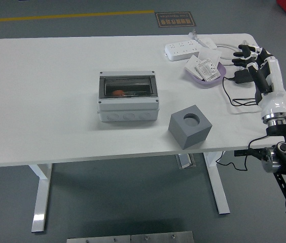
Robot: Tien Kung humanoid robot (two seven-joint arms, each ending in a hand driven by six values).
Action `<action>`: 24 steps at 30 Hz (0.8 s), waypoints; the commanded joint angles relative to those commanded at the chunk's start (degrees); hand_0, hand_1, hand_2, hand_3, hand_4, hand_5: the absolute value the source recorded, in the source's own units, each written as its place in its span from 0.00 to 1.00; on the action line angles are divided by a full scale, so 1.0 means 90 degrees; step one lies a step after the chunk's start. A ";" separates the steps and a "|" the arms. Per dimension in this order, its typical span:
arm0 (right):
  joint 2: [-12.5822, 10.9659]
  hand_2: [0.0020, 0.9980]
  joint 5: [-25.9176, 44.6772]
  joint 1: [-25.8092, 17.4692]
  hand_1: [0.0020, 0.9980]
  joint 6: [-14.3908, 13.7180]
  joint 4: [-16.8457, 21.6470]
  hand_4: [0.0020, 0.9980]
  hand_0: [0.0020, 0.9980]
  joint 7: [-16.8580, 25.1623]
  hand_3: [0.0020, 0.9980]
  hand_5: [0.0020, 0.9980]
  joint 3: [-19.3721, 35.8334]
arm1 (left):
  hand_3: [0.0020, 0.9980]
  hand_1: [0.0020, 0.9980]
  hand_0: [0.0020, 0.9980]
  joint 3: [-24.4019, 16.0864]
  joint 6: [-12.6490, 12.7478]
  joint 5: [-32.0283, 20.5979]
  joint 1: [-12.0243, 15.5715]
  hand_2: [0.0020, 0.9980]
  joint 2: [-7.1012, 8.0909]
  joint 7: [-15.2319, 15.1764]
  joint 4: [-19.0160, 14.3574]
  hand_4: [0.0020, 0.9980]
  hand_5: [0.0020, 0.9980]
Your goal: Fetch the battery,place it into the box,close the lid of the box
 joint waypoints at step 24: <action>-0.0024 0.57 -0.0097 0.0013 0.53 0.0210 -0.0051 0.84 0.62 -0.0291 0.62 0.65 -0.0091 | 0.59 0.56 0.57 0.0138 -0.0225 0.0232 -0.0002 0.30 0.0007 0.0326 0.0000 0.61 0.00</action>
